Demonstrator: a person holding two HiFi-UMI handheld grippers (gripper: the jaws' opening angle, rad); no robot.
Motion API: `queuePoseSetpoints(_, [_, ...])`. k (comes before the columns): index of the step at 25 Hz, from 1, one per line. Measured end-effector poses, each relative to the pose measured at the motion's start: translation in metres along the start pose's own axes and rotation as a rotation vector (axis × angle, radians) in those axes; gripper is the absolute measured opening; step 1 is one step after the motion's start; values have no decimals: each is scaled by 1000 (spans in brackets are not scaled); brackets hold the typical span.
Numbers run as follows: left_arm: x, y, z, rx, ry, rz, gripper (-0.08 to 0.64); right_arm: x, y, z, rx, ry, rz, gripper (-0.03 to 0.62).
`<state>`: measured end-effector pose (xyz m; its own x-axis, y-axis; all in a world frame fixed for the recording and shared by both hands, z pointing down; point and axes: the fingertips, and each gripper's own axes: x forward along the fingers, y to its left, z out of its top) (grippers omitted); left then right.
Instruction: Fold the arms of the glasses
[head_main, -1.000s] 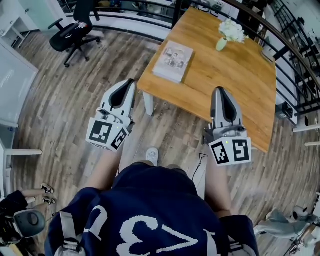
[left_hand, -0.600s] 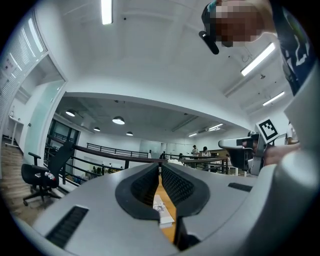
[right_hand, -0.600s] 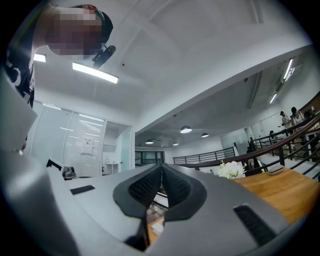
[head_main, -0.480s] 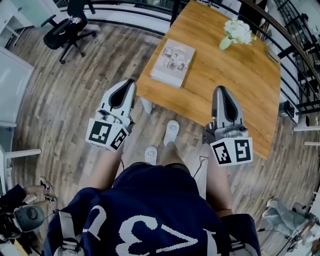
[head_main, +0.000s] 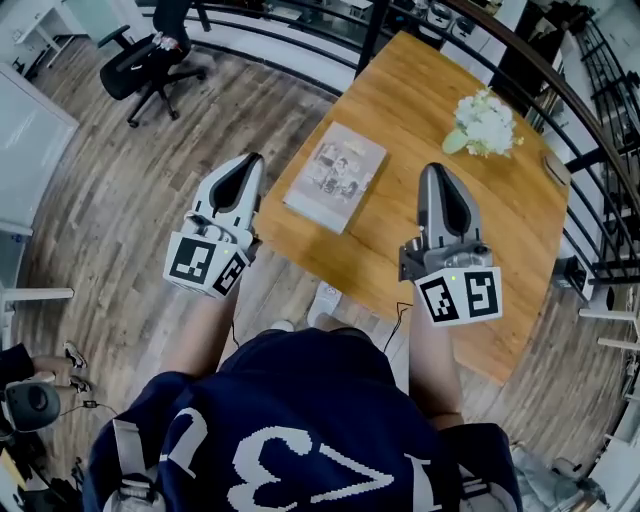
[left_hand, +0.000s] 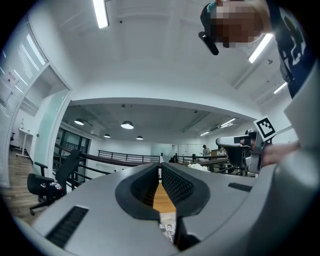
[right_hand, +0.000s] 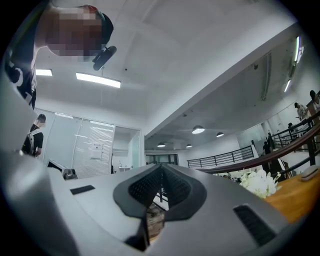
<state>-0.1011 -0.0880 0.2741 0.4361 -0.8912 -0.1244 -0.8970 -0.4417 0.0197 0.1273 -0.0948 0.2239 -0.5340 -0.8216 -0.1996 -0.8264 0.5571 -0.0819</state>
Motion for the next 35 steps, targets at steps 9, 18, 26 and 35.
queuePoseSetpoints(9, [48, 3, -18, 5, 21, 74, 29, 37, -44, -6, 16, -49, 52, 28])
queuePoseSetpoints(18, [86, 13, -27, 0, 14, 40, 29, 56, -61, -38, 69, 19, 8, 28])
queuePoseSetpoints(26, [105, 24, -57, -51, 73, -81, 29, 70, -48, -84, 91, 135, -83, 28])
queuePoseSetpoints(35, [111, 37, -100, -66, 140, -182, 29, 67, -36, -179, 283, 327, -187, 29])
